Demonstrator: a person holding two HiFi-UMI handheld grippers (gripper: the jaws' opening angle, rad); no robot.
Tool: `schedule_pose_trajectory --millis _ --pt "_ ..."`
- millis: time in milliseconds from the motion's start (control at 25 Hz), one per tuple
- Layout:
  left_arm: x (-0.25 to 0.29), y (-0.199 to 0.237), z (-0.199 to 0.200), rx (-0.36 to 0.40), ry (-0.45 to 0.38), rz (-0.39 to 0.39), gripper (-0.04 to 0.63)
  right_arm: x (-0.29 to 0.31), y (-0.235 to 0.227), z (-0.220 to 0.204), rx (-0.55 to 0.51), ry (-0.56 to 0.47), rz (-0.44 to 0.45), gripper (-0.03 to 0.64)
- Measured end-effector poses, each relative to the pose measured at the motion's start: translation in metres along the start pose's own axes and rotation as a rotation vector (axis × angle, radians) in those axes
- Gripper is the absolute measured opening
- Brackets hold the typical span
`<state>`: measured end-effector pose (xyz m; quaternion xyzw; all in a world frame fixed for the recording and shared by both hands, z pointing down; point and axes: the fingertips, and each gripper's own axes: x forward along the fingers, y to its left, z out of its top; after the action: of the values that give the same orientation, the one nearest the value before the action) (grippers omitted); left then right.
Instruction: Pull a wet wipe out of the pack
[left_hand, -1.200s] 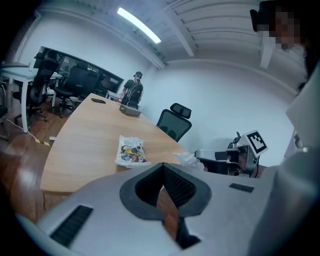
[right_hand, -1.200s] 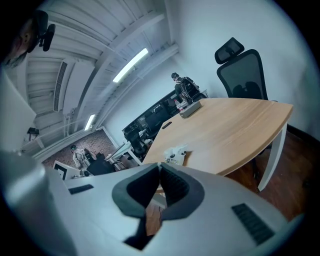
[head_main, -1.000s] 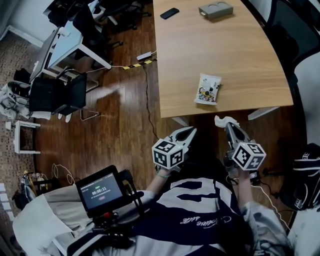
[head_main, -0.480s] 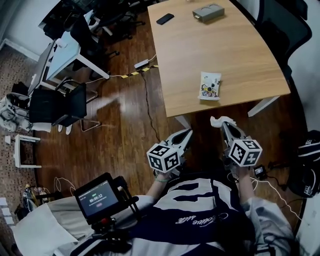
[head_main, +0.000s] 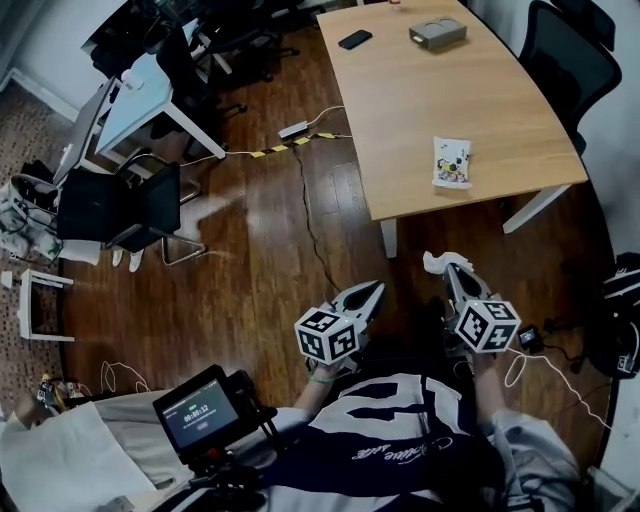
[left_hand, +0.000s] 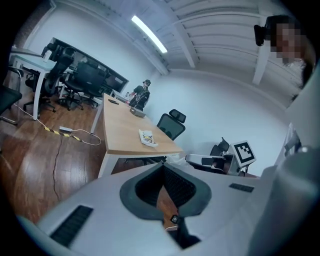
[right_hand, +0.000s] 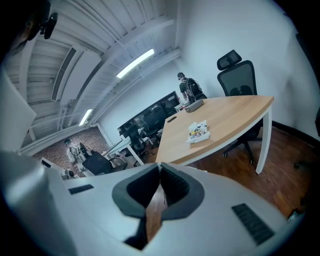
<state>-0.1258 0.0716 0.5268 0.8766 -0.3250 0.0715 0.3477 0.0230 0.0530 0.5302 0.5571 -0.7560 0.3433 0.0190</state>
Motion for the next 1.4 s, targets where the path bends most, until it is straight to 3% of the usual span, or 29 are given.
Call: schedule_pose_trajectory --millis 200,560,1000,1400 --pt "-0.002 -0.008 -0.017 0.002 0.029 -0.084 0.003 -0.023 0.008 -0.024 -0.002 -0.005 -0.06 0.002" --pt "0.011 -0.049 -0.018 0.03 0.041 -0.19 0.003 -0.058 0.007 -0.012 0.014 -0.06 -0.102 0.002" --pt "0.028 -0.097 -0.021 0.031 -0.025 -0.172 0.003 -0.104 -0.01 -0.007 0.003 -0.065 -0.065 0.0" --pt "0.027 -0.124 -0.035 0.046 -0.053 -0.093 0.003 -0.125 -0.03 0.0 -0.006 -0.064 -0.016 0.0"
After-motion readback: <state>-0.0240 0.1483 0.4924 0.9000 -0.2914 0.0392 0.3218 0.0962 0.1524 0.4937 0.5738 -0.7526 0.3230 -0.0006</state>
